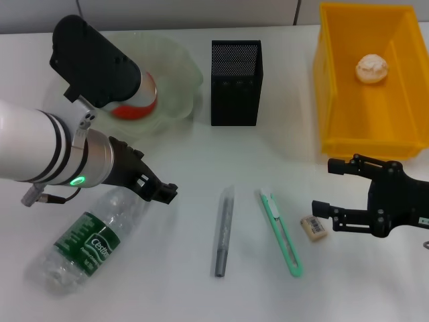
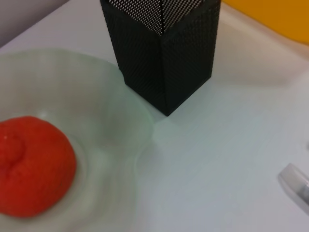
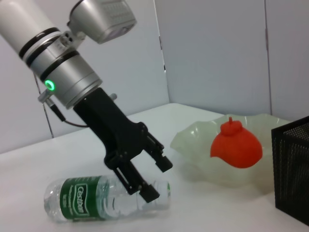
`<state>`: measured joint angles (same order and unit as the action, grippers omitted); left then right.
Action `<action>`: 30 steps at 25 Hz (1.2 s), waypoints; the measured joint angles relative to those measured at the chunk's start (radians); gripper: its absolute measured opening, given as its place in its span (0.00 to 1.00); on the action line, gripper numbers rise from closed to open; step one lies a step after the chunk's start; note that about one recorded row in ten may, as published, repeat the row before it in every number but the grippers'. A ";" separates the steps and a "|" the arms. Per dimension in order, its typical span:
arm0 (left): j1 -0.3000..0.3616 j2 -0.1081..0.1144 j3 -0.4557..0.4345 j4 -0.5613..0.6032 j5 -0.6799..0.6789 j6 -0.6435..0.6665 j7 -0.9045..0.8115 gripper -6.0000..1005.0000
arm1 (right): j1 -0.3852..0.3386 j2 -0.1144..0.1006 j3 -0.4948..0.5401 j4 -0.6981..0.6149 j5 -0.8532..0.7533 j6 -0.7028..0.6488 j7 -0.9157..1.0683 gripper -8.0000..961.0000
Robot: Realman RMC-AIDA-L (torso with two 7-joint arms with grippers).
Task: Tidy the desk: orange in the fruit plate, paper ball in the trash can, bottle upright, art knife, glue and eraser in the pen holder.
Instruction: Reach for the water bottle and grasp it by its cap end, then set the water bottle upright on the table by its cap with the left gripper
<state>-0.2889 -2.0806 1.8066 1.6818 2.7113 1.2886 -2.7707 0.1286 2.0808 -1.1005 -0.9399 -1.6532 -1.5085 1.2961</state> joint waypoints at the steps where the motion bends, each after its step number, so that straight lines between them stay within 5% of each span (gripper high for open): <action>1: 0.000 0.000 0.000 0.000 0.000 0.000 0.000 0.80 | 0.000 0.000 0.000 0.000 0.000 0.000 0.000 0.88; 18: -0.121 0.001 -0.059 -0.238 -0.010 -0.019 -0.014 0.78 | 0.013 0.002 0.006 0.007 -0.031 0.001 0.008 0.88; 30: -0.122 0.003 -0.078 -0.220 -0.056 0.013 0.044 0.45 | 0.009 0.001 0.008 0.007 -0.031 -0.001 0.012 0.88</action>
<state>-0.4107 -2.0772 1.7290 1.4617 2.6552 1.3020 -2.7269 0.1379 2.0816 -1.0922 -0.9333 -1.6844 -1.5091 1.3083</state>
